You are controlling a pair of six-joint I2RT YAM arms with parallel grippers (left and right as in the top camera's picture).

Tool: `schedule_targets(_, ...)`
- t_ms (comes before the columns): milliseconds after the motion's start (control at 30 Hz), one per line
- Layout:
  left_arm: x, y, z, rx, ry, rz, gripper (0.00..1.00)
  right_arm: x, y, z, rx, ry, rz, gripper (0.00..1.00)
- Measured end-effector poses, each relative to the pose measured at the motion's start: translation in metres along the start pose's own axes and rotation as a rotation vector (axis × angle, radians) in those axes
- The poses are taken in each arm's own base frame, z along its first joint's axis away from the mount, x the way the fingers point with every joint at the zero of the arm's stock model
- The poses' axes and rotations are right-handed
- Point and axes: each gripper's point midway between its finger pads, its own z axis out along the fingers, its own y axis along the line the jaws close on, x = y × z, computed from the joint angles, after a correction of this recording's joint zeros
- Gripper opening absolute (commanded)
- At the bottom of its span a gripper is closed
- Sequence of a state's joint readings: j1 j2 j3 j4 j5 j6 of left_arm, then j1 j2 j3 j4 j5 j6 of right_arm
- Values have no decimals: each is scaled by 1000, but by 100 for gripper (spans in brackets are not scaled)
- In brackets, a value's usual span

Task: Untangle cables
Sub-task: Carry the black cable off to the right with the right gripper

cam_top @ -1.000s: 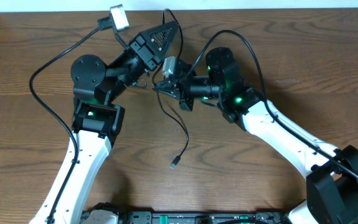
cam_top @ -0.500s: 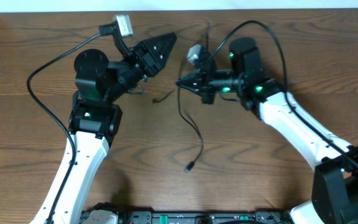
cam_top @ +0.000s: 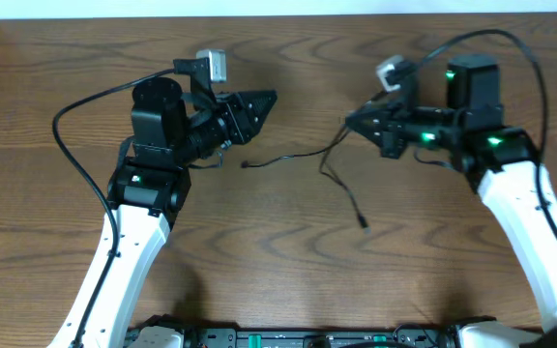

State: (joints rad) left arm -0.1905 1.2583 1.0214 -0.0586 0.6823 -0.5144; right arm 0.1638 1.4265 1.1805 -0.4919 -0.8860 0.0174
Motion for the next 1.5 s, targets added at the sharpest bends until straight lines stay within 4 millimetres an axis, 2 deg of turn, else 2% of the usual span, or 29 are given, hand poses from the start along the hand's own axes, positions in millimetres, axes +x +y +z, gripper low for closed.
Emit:
schedule_targets(133, 17, 8, 0, -32, 64, 13, 33, 24, -21, -15, 136, 73, 101, 1)
schedule_targets(233, 32, 9, 2, -43, 119, 30, 33, 45, -44, -29, 311, 162, 170, 1)
schedule_targets(267, 37, 8, 2, -44, 135, 39, 33, 46, -47, -32, 335, 171, 172, 1)
schedule_targets(367, 50, 7, 3, -45, 180, 65, 33, 46, -63, -57, 523, 218, 179, 1)
schedule_targets(467, 57, 5, 4, -40, 207, 95, 33, 34, -76, -85, 683, 222, 165, 1)
schedule_targets(633, 62, 2, 6, -31, 223, 124, 33, -2, -95, -141, 900, 131, 142, 1)
schedule_targets(767, 65, 0, 6, -28, 233, 128, 32, -34, -110, -182, 1007, 17, 106, 1)
schedule_targets(967, 73, -2, 7, -25, 257, 124, 32, -67, -128, -242, 1141, -98, 30, 1)
schedule_targets(1100, 76, -6, 8, -15, 266, 133, 32, -84, -152, -279, 1229, -163, 19, 1)
schedule_targets(1133, 78, -8, 9, -9, 272, 144, 32, -90, -166, -290, 1259, -182, 21, 1)
schedule_targets(1300, 91, -18, 12, 18, 311, 192, 32, -98, -226, -319, 1331, -207, 57, 1)
schedule_targets(1500, 106, -34, 16, 64, 348, 246, 32, -79, -312, -333, 1361, -141, 168, 1)
